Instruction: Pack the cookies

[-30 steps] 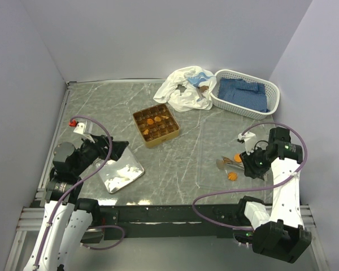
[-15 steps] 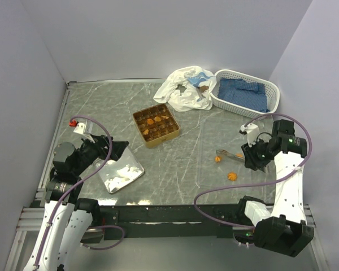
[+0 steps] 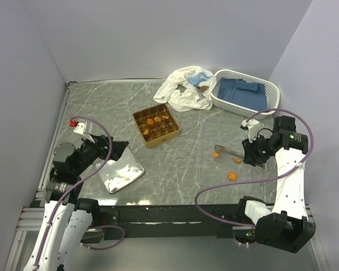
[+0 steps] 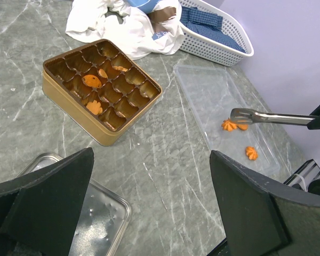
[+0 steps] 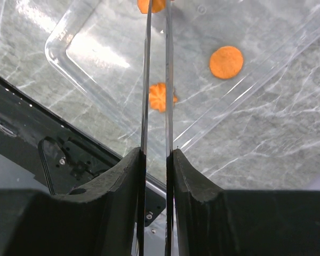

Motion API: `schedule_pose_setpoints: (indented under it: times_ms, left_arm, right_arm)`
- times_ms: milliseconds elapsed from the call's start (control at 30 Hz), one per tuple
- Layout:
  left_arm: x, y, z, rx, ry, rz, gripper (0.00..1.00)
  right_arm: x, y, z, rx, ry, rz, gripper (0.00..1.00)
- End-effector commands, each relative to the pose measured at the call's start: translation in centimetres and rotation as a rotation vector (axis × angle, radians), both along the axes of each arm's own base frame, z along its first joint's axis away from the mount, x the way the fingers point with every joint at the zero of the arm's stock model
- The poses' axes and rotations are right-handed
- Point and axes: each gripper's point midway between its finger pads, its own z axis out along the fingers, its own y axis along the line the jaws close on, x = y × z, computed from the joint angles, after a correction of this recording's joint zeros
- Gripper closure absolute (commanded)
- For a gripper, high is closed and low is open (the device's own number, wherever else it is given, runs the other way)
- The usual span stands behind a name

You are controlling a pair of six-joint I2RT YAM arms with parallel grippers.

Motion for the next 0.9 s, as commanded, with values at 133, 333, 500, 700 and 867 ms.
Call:
schedule_pose_setpoints:
  times_ms: [133, 333, 500, 700, 867]
  left_arm:
    - [0.3, -0.1, 0.8, 0.003, -0.041, -0.008, 0.04]
    - [0.4, 0.0, 0.7, 0.005, -0.041, -0.003, 0.03]
    - [0.4, 0.1, 0.8, 0.005, -0.041, 0.001, 0.04]
    - [0.5, 0.2, 0.7, 0.006, -0.038, 0.007, 0.03]
    - [0.6, 0.3, 0.6, 0.009, -0.034, 0.015, 0.04]
  right_arm:
    - [2.6, 1.2, 3.0, 0.047, -0.099, 0.014, 0.8]
    - [4.2, 2.7, 4.8, 0.075, -0.128, 0.034, 0.8]
    - [6.2, 5.0, 6.1, 0.089, -0.156, 0.075, 0.8]
    - [9.1, 9.8, 8.8, 0.143, -0.187, 0.164, 0.8]
    - [11.2, 14.9, 10.6, 0.17, -0.194, 0.263, 0.8]
